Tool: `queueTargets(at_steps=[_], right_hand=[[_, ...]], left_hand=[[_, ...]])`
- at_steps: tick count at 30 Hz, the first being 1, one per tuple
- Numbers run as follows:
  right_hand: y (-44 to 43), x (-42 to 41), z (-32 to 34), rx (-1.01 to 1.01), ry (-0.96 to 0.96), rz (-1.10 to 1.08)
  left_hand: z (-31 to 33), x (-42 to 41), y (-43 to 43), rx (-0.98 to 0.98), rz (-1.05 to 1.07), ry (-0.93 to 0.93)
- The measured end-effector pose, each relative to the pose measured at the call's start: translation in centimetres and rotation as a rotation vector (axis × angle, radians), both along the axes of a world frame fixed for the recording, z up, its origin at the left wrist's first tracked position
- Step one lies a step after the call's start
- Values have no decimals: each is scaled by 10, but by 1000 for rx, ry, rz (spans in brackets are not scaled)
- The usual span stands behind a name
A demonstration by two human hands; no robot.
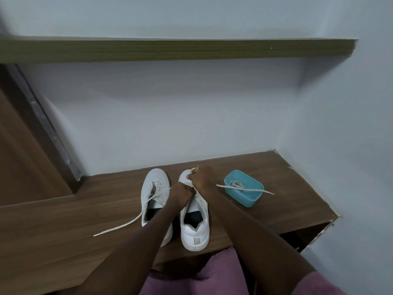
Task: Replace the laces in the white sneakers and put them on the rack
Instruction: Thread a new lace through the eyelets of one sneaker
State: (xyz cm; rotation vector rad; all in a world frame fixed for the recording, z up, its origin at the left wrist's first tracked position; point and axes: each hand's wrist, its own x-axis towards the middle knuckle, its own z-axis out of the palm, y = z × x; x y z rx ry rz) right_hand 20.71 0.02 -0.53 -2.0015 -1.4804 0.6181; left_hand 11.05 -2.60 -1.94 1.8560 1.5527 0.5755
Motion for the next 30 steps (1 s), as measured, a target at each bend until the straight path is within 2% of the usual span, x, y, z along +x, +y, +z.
queueTargets(at_steps=[5,7,10,12,16,18,21,22,23,25,26,30], right_hand=[[10,-3,7,-46,-54,20],[18,0,10,-104,56,-42],[29,3,23,-192,373,-106],[39,2,35,-213,397,-85],[50,-2,55,-184,187,153],[47,1,55,-210,11,265],[36,11,41,-187,-293,206],[35,16,32,-228,-309,199],[33,20,25,-317,-254,227],[22,26,11,-581,-41,270],[16,28,6,-652,67,268],[0,34,5,-636,389,266]], left_hand=[[-4,0,2,-73,63,-173],[-6,0,4,-106,68,-215],[-14,1,5,-98,54,-201],[-16,1,5,-108,51,-193],[-17,1,7,-114,68,-205],[-18,2,7,-100,69,-209],[-17,1,8,-117,66,-209],[-18,1,10,-123,69,-213],[-17,0,9,-132,75,-220],[-16,0,9,-144,88,-214],[-16,0,9,-139,91,-206],[-14,1,7,-131,107,-203]])
